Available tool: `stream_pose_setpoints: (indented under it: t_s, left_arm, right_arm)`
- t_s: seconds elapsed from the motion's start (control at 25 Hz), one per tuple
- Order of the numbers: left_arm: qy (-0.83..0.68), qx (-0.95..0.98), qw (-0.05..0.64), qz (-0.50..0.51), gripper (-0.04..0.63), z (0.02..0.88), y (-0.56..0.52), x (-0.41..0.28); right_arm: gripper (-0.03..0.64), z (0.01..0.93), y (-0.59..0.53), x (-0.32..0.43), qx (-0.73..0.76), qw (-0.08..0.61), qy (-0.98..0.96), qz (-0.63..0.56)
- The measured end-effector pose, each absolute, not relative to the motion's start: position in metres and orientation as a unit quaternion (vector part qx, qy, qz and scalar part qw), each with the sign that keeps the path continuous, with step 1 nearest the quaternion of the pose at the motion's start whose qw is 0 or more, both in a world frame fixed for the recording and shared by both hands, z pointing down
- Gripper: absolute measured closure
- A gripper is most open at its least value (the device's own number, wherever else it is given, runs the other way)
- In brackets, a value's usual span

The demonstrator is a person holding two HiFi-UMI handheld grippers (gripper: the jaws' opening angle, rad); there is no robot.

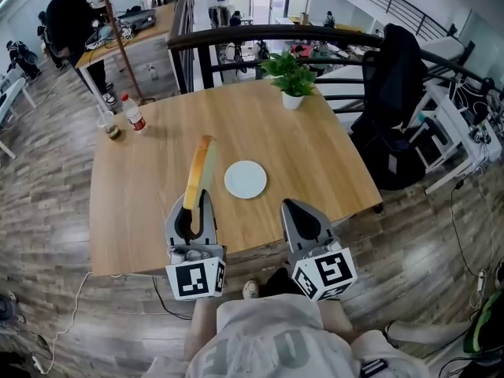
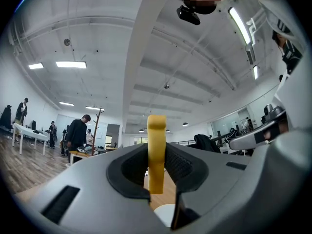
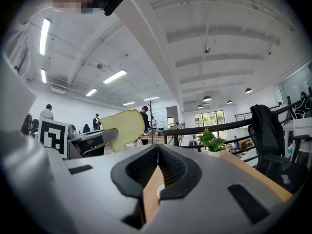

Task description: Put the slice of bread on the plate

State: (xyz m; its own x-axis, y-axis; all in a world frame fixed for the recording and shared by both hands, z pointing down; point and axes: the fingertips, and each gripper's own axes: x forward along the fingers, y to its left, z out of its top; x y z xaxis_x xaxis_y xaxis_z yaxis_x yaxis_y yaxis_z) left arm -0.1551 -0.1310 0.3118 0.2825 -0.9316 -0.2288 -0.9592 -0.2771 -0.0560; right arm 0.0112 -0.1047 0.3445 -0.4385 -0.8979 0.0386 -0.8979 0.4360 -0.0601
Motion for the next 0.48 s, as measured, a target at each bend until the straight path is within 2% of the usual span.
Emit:
stream_pose_setpoints:
  t_s: [0.48]
  left_arm:
    - [0.619,-0.779,0.088,0.048,0.505,0.312,-0.191,-0.134]
  right_arm:
    - [0.597,0.336,-0.182,0.025,0.485,-0.007,-0.874,0.025]
